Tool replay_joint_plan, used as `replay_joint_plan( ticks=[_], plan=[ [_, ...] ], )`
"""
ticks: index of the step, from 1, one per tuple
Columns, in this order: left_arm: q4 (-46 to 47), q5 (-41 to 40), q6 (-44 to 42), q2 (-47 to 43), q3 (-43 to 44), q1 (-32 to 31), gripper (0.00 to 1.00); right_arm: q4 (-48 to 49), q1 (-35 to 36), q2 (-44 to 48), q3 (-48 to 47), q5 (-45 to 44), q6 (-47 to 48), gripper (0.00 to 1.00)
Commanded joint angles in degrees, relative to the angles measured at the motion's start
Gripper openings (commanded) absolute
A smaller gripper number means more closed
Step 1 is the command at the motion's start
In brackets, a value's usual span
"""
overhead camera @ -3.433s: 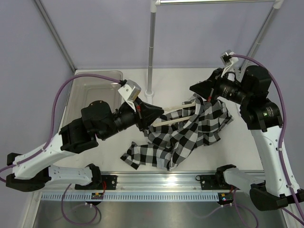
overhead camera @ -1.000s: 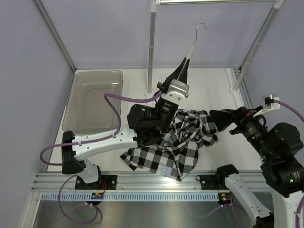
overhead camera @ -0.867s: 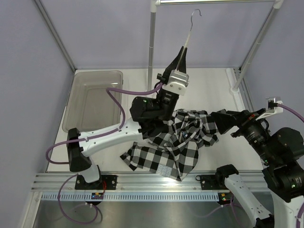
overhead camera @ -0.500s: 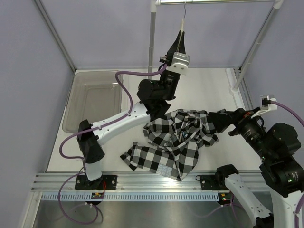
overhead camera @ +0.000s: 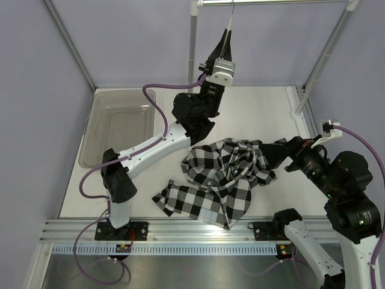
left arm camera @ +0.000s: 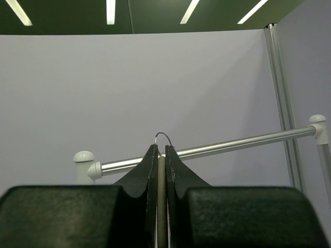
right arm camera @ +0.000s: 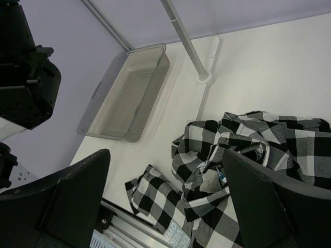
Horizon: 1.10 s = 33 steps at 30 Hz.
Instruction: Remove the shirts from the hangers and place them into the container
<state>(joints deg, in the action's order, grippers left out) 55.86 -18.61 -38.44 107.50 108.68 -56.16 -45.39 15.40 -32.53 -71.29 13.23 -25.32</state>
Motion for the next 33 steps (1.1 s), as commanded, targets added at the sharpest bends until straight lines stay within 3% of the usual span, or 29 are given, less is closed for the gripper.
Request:
replay_joint_plan(
  ticks=[1,13,21,23,24,26,27,30,31,33],
  plan=[
    [4.27,2.26,1.25,-0.01,3.73,1.49,0.0,1.18,0.25,0.1,-0.52,2.67,0.36,0.99],
    [-1.45,3.32,0.2,4.47,8.3,2.55,0.0,2.32,0.25,1.24,-1.4,2.59,-0.43,1.0],
    [3.55,0.25,0.29,0.87,-3.02,1.41,0.01,2.58,0.25,2.21,-1.14,1.97,-0.34,0.99],
    [6.1,-0.28,-0.67,-0.44,-5.49,0.79,0.11,2.58,0.25,2.39,-0.87,1.71,-0.26,0.99],
    [6.54,-0.72,-1.2,-0.8,-7.33,0.01,0.3,2.58,0.25,2.39,-0.87,1.71,-0.17,1.0],
    [8.47,-1.42,-3.39,-1.15,-8.92,-1.05,0.45,2.67,0.25,2.56,-0.52,1.53,-0.17,1.0],
    [8.83,-2.3,-4.18,-1.42,-9.36,-2.27,0.58,2.58,0.25,2.65,-0.35,1.27,-0.43,1.0],
    [10.59,-4.14,-8.31,-1.77,-9.81,-4.73,0.73,0.14,0.25,1.69,-0.87,-1.36,-0.43,0.99],
    [10.59,-4.67,-10.32,-2.12,-9.37,-5.36,0.84,-0.83,0.25,0.38,-1.74,-2.24,-0.34,0.99],
    [10.33,-5.64,-12.53,-3.52,-9.54,-7.63,0.96,-3.2,0.25,-1.03,-2.54,-4.09,0.18,1.0]
  ],
)
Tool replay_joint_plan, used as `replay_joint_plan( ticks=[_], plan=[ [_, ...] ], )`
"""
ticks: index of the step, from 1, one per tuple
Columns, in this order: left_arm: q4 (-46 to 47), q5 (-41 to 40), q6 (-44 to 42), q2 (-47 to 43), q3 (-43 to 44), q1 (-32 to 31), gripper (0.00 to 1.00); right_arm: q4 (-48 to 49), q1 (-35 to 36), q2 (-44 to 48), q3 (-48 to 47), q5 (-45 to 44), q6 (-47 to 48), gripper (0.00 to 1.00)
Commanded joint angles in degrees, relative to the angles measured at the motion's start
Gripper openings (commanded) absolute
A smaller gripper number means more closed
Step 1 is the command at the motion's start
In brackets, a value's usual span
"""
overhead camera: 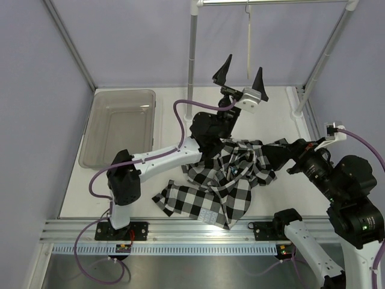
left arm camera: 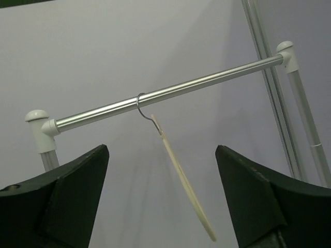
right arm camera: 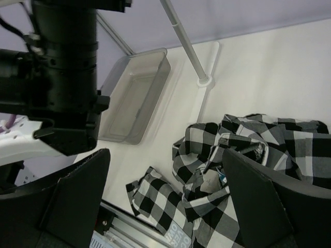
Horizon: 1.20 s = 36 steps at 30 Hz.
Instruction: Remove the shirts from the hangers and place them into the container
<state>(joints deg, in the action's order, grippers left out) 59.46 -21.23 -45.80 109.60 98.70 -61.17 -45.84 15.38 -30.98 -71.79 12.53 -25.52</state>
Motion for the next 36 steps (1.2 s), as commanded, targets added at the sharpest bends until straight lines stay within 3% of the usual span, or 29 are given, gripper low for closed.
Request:
replay_joint_plan(
  ticks=[1,6,8,9,11,12,15,18,21,27,36],
  plan=[
    [7.5,-3.55,-8.22,-7.63,0.01,-3.51,0.99,-3.54,0.27,-3.81,-2.65,-4.26,0.38,0.99],
    [4.28,-9.5,-8.09,-20.37,-8.16,-8.87,0.99,-6.88,0.36,-5.67,-3.18,-10.33,-0.14,1.0],
    [-7.12,-13.2,-0.9,-27.38,-8.43,-9.76,0.99,-6.8,0.27,-5.23,-2.39,-11.99,-0.93,1.0],
    [-19.61,-16.0,7.14,-29.51,-8.34,-10.46,0.99,-6.71,0.36,-4.45,-2.13,-12.36,-2.42,1.0],
    [-34.94,-17.17,18.32,-35.04,-6.86,-10.55,0.99,-6.02,0.36,-3.39,-1.34,-14.38,-3.57,0.99],
    [-49.65,-15.69,28.12,-36.46,-5.54,-10.55,0.99,-5.49,0.27,-2.34,-0.81,-14.55,-4.44,1.0],
    [-70.53,-8.84,41.44,-38.94,-5.35,-10.55,0.99,-5.22,0.27,-1.89,-1.42,-14.3,-5.42,0.99],
    [-82.79,-7.16,47.79,-35.44,-4.57,-10.38,0.99,-7.06,0.27,-3.9,-4.32,-9.65,-3.32,1.0],
    [-84.35,-3.3,51.67,-33.23,-6.22,-10.29,0.92,-9.35,0.27,-4.0,-6.96,-7.35,-2.52,0.99],
    [-70.54,1.99,53.27,-34.37,-18.97,-10.38,0.85,-10.84,0.27,0.04,-8.89,-10.16,-2.34,0.99],
    [-75.81,0.57,52.13,-15.22,-9.84,-10.11,0.89,-14.71,0.27,3.29,-12.93,-14.47,-1.82,0.99]
  ],
)
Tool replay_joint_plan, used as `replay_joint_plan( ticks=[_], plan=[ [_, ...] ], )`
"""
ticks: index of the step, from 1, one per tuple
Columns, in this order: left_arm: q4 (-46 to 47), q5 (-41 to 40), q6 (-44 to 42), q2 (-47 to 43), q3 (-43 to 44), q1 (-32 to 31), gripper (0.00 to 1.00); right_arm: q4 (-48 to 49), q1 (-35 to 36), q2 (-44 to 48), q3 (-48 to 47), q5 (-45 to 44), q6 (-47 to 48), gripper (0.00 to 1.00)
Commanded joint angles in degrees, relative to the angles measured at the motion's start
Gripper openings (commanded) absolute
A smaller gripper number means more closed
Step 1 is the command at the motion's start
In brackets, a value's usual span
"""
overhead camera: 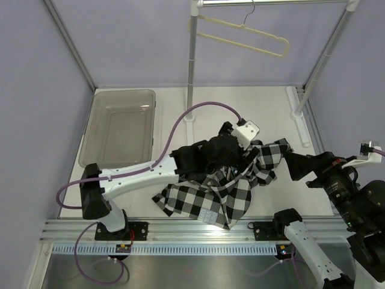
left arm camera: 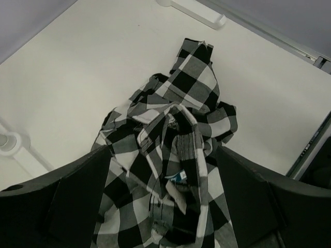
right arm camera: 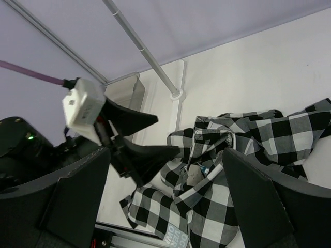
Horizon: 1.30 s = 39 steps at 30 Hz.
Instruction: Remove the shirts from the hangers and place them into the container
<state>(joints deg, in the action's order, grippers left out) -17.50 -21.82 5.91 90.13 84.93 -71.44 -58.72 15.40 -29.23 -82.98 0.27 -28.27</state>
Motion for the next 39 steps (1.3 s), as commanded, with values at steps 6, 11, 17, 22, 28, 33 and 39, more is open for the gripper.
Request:
replay_joint_plan(
  ticks=[6,11,17,22,28,33,39],
  plan=[
    [-3.24,0.12,4.19,14.19,9.63,1.04,0.86,-4.39,0.25,2.78,-3.85,-5.54,2.6,0.99],
    [-5.09,-0.32,6.13,17.36,11.14,1.39,0.86,-4.39,0.25,4.1,-3.77,-8.53,2.69,0.99],
    [-8.6,-2.17,7.27,19.56,12.37,1.39,0.87,-3.95,0.25,4.45,-2.72,-8.62,2.61,0.99],
    [-10.27,-2.0,7.97,19.56,11.76,1.39,0.86,-3.16,0.25,5.06,-2.1,-8.54,2.61,1.0],
    [-7.74,-1.02,8.68,16.58,7.98,0.08,0.86,-3.07,0.25,5.24,-1.4,-8.27,2.61,0.99],
    [-8.96,-3.57,8.06,16.31,8.24,-2.73,0.86,-2.98,0.25,5.41,-1.13,-6.78,2.34,1.0],
    [-9.49,-5.85,8.68,17.62,8.77,-4.84,0.85,-2.98,0.25,5.59,-1.22,-6.43,2.26,1.0]
  ],
)
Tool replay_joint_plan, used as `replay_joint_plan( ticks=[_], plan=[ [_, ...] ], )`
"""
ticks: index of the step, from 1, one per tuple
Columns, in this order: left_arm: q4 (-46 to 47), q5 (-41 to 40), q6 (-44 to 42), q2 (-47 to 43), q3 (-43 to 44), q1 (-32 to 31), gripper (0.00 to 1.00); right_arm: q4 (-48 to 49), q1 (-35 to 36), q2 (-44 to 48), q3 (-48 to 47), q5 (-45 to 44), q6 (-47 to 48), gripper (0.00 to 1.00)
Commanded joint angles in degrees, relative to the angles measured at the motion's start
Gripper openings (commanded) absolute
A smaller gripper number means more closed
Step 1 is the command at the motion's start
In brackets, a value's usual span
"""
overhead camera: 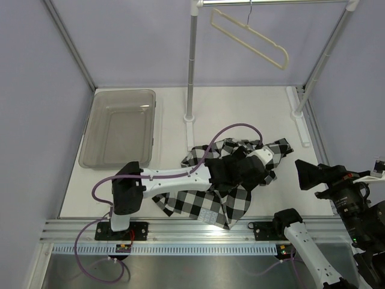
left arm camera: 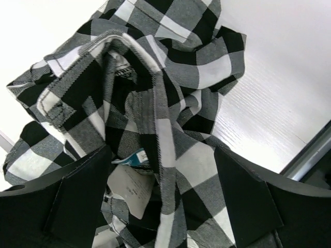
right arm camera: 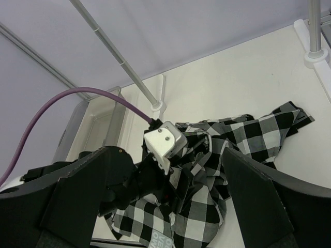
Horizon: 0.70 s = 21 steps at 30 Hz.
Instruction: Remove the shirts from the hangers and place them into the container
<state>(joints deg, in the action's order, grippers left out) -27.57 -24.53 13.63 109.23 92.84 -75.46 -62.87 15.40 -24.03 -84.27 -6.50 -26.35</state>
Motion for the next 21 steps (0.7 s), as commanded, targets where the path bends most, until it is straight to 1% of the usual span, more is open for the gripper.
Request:
replay_joint_plan(
  ticks=[1,6,11,13,16,17,18,19,20,21],
  plan=[
    [0.94,-3.06,1.05,-1.39,0.94,-1.18,0.85,1.0,0.33,0.3,-0.02,0.44,0.33,1.0],
    [-0.99,-2.8,1.67,1.42,2.78,-1.53,0.85,0.91,0.33,0.48,-0.81,1.05,0.42,0.99],
    [-2.75,-4.29,2.63,4.49,4.28,-1.44,0.85,0.21,0.25,0.57,-3.0,0.88,0.77,1.0],
    [-2.84,-4.65,3.16,5.2,4.37,-1.01,0.83,0.12,0.25,0.65,-3.36,0.88,0.86,0.99],
    [-2.92,-3.77,3.68,6.34,4.37,-0.13,0.65,0.29,0.25,0.92,-3.71,1.32,0.77,0.99],
    [-3.01,-3.94,3.77,6.61,4.28,0.14,0.54,0.29,0.25,1.0,-3.71,1.32,0.86,0.99],
    [-2.84,-4.73,3.77,6.7,4.02,0.49,0.15,0.55,0.25,1.09,-3.54,1.32,0.86,0.99],
    [-2.58,-5.78,3.34,6.78,3.93,0.66,0.0,0.64,0.25,1.27,-3.19,1.32,0.77,0.99],
    [-2.57,-7.53,2.73,6.61,4.02,0.75,0.0,0.73,0.25,1.27,-3.01,1.49,0.86,0.99],
    [-2.4,-11.46,1.94,4.61,3.5,0.49,0.0,0.82,0.25,1.18,-2.83,1.58,0.77,1.0]
  ],
)
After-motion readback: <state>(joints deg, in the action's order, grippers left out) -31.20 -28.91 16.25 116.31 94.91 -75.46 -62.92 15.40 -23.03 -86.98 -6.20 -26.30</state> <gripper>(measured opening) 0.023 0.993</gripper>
